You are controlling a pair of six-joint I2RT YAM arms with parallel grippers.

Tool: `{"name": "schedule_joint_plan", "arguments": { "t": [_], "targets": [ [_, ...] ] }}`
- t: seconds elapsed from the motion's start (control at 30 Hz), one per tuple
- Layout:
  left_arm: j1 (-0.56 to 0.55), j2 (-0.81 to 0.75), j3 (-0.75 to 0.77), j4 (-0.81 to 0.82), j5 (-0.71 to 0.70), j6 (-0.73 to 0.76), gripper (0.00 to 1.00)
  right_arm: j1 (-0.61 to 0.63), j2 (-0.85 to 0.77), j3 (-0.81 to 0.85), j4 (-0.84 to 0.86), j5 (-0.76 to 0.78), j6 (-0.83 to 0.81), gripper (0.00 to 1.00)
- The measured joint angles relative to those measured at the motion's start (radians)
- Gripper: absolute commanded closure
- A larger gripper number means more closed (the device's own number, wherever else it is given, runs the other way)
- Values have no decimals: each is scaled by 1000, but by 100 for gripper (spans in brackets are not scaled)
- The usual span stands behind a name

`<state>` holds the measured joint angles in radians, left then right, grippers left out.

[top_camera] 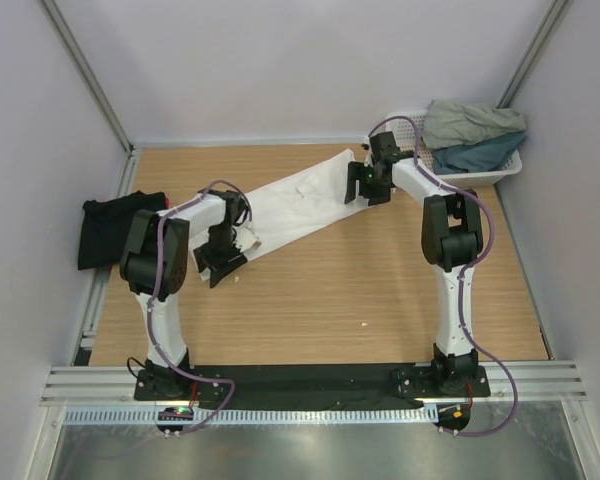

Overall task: Fold and stack the t-shirts
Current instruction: Fold the tshirt

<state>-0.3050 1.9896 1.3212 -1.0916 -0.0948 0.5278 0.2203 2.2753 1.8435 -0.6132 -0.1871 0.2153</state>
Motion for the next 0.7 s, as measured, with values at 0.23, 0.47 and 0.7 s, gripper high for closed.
{"name": "schedule_joint_plan", "arguments": {
  "t": [0.23, 0.47, 0.7],
  "targets": [
    [32, 2, -18, 4, -24, 4, 59, 0, 0, 0, 4, 0, 0, 22],
    [16, 2, -26, -19, -15, -2, 79, 0, 0, 0, 6, 10, -2, 22],
    [-100, 2, -26, -70, 105, -39, 93, 0, 4, 6, 5, 23, -17, 22]
  ]
}}
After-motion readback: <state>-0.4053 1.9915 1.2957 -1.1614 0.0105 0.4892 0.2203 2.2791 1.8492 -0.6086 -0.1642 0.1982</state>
